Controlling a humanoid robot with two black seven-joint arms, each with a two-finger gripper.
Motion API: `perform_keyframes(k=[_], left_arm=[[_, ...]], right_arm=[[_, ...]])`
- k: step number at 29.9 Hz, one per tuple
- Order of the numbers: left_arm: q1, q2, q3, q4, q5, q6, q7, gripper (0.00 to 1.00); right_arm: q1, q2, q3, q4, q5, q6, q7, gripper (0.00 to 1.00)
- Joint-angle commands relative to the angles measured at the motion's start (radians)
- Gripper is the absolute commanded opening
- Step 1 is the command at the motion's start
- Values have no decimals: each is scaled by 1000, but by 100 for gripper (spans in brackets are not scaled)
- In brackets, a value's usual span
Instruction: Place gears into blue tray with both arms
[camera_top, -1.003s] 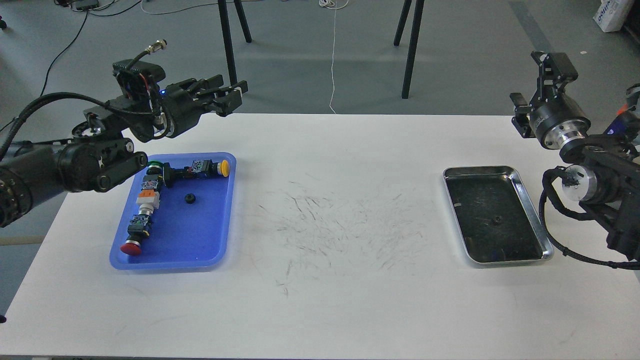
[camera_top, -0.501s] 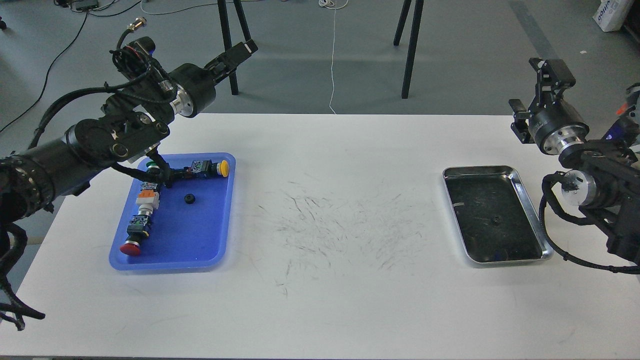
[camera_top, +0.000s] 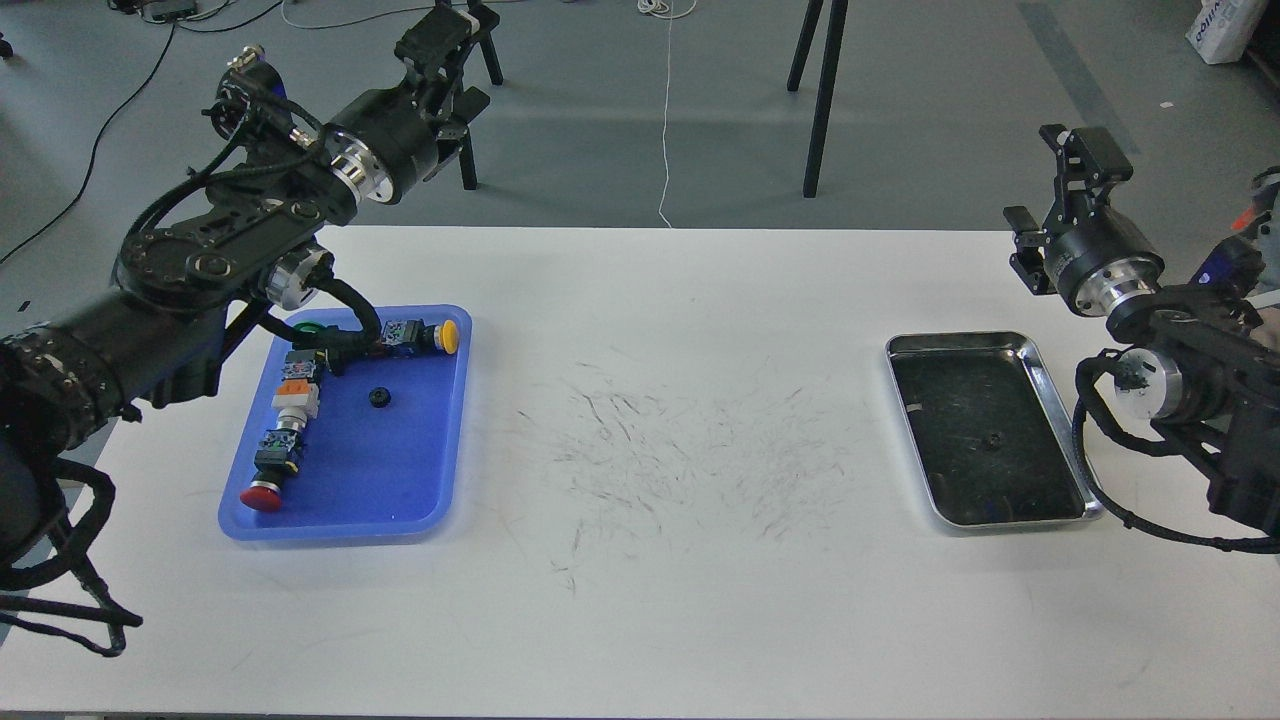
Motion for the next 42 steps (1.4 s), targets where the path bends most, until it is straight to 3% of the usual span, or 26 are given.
perform_keyframes(k=[1, 10, 23, 36, 42], left_arm=[[37, -6, -82, 0, -41, -30, 0, 100], [133, -55, -260, 3, -119, -34, 0, 100], [179, -87, -292, 1, -196, -36, 0, 100], [216, -84, -280, 4, -187, -33, 0, 100], [218, -83, -278, 4, -181, -33, 0, 100]], right_arm=[[-2, 10, 0, 0, -2, 0, 0, 98], [-8, 14, 0, 1, -49, 0, 0, 98], [-19, -2, -20, 3, -359, 8, 0, 98], [85, -56, -287, 30, -782, 12, 0, 98], [162, -85, -422, 44, -916, 64, 0, 98]])
